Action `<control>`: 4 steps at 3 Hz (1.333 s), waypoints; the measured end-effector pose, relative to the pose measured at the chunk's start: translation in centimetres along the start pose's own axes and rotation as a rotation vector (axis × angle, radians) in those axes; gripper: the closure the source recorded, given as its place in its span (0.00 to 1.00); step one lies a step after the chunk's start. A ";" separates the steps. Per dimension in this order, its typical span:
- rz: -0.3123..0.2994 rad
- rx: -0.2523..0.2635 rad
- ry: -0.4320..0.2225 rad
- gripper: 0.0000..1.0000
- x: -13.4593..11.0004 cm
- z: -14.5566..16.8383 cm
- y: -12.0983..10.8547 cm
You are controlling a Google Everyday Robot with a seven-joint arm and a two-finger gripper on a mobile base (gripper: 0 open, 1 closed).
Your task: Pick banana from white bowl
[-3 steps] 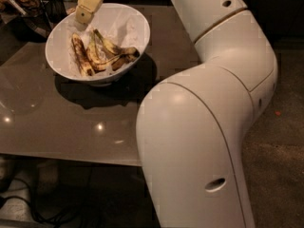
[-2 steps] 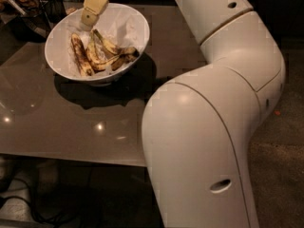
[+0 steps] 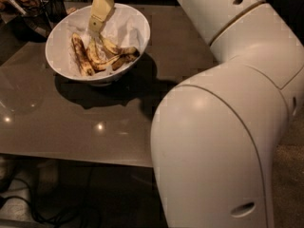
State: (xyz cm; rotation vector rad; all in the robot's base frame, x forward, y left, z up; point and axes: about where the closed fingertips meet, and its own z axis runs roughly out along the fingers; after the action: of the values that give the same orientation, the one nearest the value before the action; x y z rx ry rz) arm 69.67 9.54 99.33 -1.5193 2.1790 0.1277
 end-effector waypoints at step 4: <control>-0.026 0.052 0.140 0.22 0.4 2.6 1.4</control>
Offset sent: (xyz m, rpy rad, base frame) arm -0.0137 0.0087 -0.0274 -0.1908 -0.0024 -0.0292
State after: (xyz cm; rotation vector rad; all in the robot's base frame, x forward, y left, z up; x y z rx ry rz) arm 69.16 10.56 96.59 -1.5694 2.2508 -0.0451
